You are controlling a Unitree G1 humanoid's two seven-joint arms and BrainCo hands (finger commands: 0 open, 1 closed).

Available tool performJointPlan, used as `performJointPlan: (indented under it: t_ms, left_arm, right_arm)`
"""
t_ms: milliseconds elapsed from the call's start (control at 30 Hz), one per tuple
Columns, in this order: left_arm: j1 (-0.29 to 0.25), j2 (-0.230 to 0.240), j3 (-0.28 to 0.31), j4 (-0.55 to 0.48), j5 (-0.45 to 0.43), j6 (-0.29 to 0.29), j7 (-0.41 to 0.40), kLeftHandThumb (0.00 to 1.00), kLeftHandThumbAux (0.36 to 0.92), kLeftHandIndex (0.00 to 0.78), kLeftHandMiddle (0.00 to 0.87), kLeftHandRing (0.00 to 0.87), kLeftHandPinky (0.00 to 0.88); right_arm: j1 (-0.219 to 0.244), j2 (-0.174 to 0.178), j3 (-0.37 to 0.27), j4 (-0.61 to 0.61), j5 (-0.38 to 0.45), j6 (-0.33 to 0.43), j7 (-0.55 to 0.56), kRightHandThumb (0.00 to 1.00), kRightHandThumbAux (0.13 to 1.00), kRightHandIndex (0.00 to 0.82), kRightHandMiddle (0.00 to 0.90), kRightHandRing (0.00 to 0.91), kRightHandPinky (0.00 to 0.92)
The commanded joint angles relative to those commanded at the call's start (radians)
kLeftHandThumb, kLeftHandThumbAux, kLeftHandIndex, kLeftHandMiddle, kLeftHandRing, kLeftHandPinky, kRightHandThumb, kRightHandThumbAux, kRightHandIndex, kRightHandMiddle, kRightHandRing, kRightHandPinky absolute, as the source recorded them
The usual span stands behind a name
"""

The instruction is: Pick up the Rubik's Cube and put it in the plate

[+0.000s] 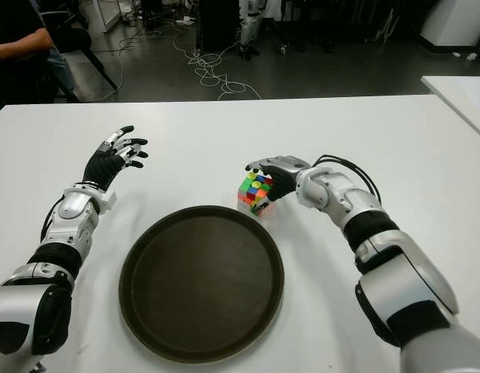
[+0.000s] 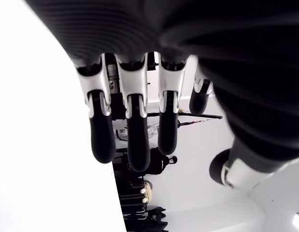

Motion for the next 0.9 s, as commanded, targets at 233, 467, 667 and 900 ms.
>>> performJointPlan:
  t_ms: [233, 467, 667, 900]
  left_arm:
    - [0.002, -0.001, 0.003, -0.003, -0.005, -0.003, -0.008, 0.316, 0.6, 0.113, 0.298, 0.363, 0.421]
    - [0.002, 0.0, 0.001, -0.003, -0.002, -0.002, -0.008, 0.309, 0.596, 0.115, 0.297, 0.357, 0.412]
    - [0.001, 0.002, -0.003, 0.0, 0.005, -0.006, 0.0, 0.298, 0.598, 0.117, 0.294, 0.35, 0.402]
    - [0.004, 0.0, -0.001, -0.006, 0.0, -0.006, -0.006, 0.31, 0.608, 0.116, 0.3, 0.365, 0.427]
  right_arm:
    - [0.004, 0.002, 0.002, -0.004, -0.003, -0.007, -0.013, 0.0, 0.565, 0.102, 0.202, 0.234, 0.266]
    - [0.005, 0.008, 0.006, 0.004, -0.004, -0.006, -0.022, 0.0, 0.586, 0.108, 0.229, 0.265, 0.307]
    - [0.005, 0.008, 0.007, 0.005, -0.004, -0.015, -0.029, 0.0, 0.613, 0.107, 0.253, 0.298, 0.341]
    - [0.006, 0.007, 0.008, 0.007, -0.004, -0.021, -0.039, 0.036, 0.629, 0.113, 0.276, 0.329, 0.37]
